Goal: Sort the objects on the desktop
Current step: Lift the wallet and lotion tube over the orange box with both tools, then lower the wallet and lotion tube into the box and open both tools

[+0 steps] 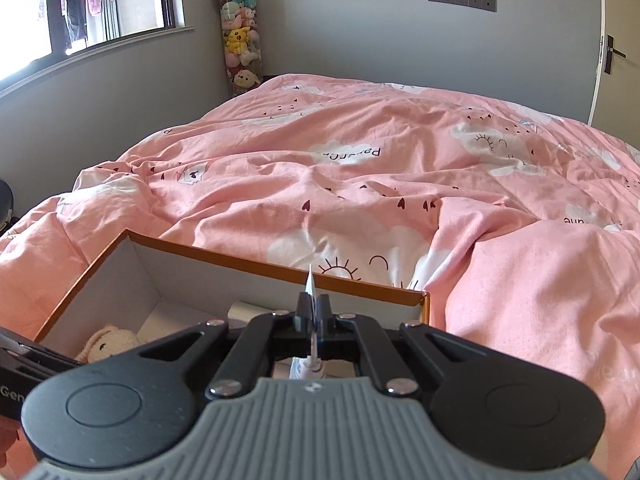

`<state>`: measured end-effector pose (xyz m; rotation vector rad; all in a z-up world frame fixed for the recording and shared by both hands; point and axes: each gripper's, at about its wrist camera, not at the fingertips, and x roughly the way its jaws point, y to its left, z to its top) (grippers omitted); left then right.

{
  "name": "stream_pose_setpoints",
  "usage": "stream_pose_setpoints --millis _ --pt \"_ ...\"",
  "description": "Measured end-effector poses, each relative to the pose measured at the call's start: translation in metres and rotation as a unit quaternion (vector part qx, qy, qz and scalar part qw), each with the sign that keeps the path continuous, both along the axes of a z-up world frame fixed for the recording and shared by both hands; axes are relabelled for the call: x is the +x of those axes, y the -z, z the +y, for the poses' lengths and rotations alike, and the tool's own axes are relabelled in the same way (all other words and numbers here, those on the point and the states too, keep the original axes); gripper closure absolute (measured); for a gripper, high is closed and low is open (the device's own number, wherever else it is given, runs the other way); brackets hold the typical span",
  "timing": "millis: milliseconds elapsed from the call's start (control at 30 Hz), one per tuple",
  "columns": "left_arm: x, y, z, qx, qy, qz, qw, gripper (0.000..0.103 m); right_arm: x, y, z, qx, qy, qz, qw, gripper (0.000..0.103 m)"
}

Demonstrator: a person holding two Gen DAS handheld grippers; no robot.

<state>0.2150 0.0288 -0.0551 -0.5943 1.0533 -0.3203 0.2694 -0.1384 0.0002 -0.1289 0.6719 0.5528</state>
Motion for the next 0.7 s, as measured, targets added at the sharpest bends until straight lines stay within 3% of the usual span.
stream_pose_setpoints --millis 500,700 --pt "-0.008 0.025 -0.002 -0.008 -0.021 0.030 0.9993 0.082 -0.004 0.026 -0.002 -0.024 0.006 0.028 0.999 0.101" --pt "-0.009 0.022 -0.007 0.048 -0.017 0.029 0.9983 0.074 -0.005 0.029 -0.004 -0.023 0.009 0.032 0.999 0.100"
